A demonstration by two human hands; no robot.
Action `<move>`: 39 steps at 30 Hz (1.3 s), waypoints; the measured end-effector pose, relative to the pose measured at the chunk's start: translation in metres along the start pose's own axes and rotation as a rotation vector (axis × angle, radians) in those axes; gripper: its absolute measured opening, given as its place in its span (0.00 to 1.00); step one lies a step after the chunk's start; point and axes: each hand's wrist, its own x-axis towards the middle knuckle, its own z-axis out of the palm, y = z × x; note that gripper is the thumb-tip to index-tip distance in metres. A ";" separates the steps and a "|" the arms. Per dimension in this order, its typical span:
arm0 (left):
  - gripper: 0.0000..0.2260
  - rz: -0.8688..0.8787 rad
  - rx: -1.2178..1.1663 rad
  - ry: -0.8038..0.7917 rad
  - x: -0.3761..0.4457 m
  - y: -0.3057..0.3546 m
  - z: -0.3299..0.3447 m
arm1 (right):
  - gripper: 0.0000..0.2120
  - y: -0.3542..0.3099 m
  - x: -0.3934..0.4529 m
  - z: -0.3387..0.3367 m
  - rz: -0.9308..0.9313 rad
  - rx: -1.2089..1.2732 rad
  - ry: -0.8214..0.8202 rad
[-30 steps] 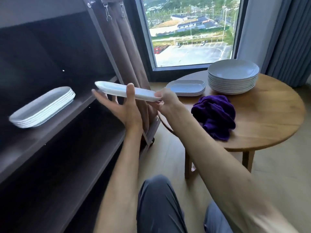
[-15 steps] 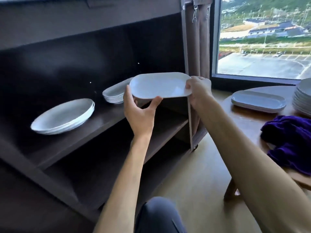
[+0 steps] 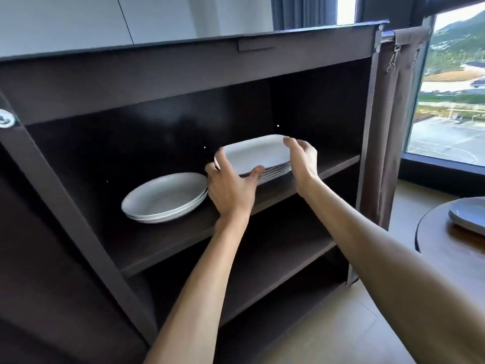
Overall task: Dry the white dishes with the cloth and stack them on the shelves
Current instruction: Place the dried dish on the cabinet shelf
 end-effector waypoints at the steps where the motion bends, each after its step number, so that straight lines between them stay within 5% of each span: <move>1: 0.41 -0.012 0.045 -0.018 0.001 -0.004 0.004 | 0.29 0.006 0.005 0.003 -0.002 -0.013 -0.002; 7: 0.38 -0.057 0.115 -0.024 0.008 -0.017 0.019 | 0.33 0.028 0.026 0.015 -0.120 -0.190 0.003; 39: 0.33 0.035 0.418 -0.064 0.021 -0.022 0.035 | 0.27 0.043 0.063 0.020 -0.055 -0.474 0.017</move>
